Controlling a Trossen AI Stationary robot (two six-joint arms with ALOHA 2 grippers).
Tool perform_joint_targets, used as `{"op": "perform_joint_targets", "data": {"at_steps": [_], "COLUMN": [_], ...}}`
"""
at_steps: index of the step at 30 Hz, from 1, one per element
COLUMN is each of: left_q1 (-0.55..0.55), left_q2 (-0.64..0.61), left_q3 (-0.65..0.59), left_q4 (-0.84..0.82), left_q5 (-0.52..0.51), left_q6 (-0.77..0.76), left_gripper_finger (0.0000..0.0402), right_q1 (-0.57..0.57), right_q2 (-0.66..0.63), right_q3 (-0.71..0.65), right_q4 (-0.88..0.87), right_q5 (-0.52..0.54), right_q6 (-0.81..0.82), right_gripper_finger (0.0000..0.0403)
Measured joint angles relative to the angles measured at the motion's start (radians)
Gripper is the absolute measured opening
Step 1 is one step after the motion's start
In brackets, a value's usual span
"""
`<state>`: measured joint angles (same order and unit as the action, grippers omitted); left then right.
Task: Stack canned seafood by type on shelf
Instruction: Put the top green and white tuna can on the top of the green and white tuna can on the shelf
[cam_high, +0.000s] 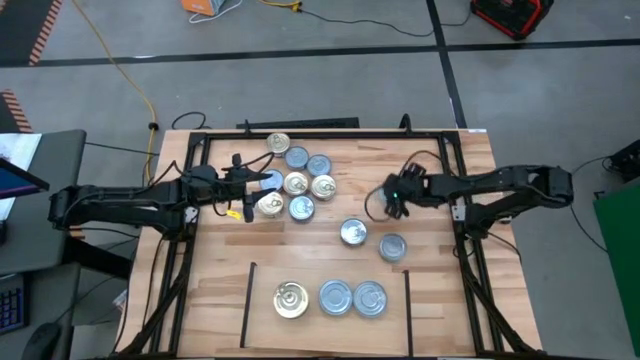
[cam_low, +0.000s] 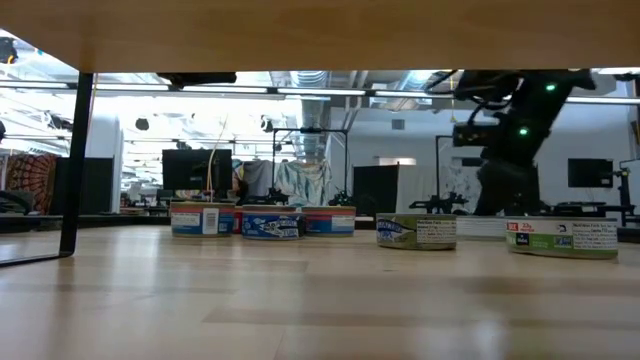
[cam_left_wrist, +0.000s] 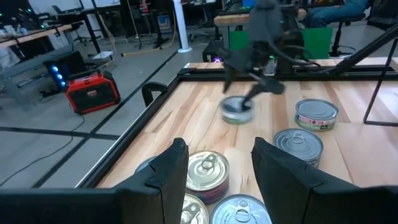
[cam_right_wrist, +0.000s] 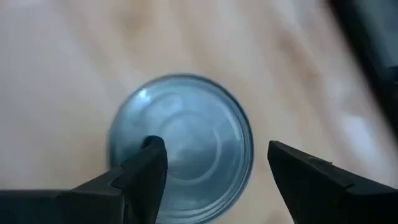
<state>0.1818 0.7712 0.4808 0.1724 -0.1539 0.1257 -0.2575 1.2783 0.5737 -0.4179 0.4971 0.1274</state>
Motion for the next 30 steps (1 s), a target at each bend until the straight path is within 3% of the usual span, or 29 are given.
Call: {"op": "perform_joint_targets", "data": {"at_steps": [4,10,17,24,30], "left_q1": [0.000,0.000,0.000,0.000,0.000], "left_q2": [0.000,0.000,0.000,0.000,0.000], "left_q3": [0.000,0.000,0.000,0.000,0.000], "left_q4": [-0.002,-0.003,-0.009,-0.008,0.011], "left_q5": [0.005,0.038,0.039,0.039,0.040], "left_q6": [-0.002,-0.002,0.003,0.008,-0.008], "left_gripper_finger": [0.0168,0.0168,0.0168,0.0168,0.0168], "right_q1": [-0.082,-0.134,-0.153,-0.071,-0.069], "right_q2": [-0.022,-0.115,-0.110,-0.116,-0.114], "right_q3": [0.074,0.148,0.015,-0.047,-0.040], "right_q4": [0.002,0.017,0.093,0.060,-0.098], "right_q5": [0.000,-0.105,-0.156,-0.029,0.067], "right_q6": [-0.065,-0.089,0.092,0.192,0.349], "right_gripper_finger": [0.0306,0.0306,0.0292,0.0280,0.0280]}}
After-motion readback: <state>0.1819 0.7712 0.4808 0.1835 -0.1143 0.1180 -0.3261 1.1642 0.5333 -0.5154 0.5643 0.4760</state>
